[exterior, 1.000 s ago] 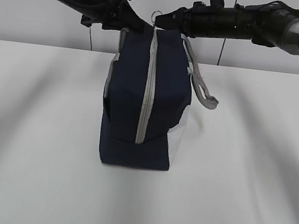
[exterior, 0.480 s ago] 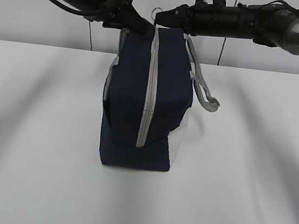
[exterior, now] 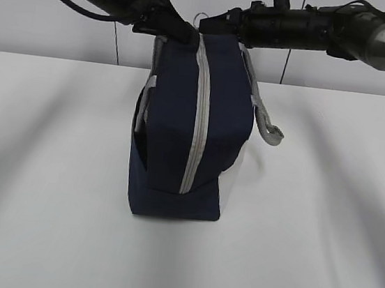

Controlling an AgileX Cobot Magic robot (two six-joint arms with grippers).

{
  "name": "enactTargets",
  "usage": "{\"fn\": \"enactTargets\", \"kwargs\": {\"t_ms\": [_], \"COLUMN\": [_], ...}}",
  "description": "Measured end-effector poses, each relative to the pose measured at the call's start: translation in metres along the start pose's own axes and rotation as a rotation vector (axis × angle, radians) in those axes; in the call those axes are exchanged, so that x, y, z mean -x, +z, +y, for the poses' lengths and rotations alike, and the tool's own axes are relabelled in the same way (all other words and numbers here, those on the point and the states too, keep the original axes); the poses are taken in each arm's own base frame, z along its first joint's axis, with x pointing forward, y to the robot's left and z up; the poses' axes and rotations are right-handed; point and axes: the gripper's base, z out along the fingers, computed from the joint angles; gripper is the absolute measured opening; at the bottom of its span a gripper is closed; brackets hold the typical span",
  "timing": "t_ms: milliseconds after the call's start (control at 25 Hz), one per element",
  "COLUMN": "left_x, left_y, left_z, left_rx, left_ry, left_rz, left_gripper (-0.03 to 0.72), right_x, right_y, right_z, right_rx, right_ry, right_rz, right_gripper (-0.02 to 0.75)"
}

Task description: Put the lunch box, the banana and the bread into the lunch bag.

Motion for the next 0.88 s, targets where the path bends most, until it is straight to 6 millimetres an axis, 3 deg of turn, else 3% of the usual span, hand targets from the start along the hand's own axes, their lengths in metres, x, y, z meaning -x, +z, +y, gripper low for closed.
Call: {"fn": "enactTargets", "kwargs": {"t_ms": [880], "left_x": [0.001], "left_y": [-0.005], "left_z": [-0.008], "left_rx": [-0.011], "left_ry": [0.058], "left_rz": [0.015], "left_gripper": [0.000], "right_x": [-0.012], "right_y": [-0.004], "right_z": [-0.012], "right_rx": [0.026], "right_ry": [0.047], "right_rz": [0.038], "right_gripper": [0.006]}}
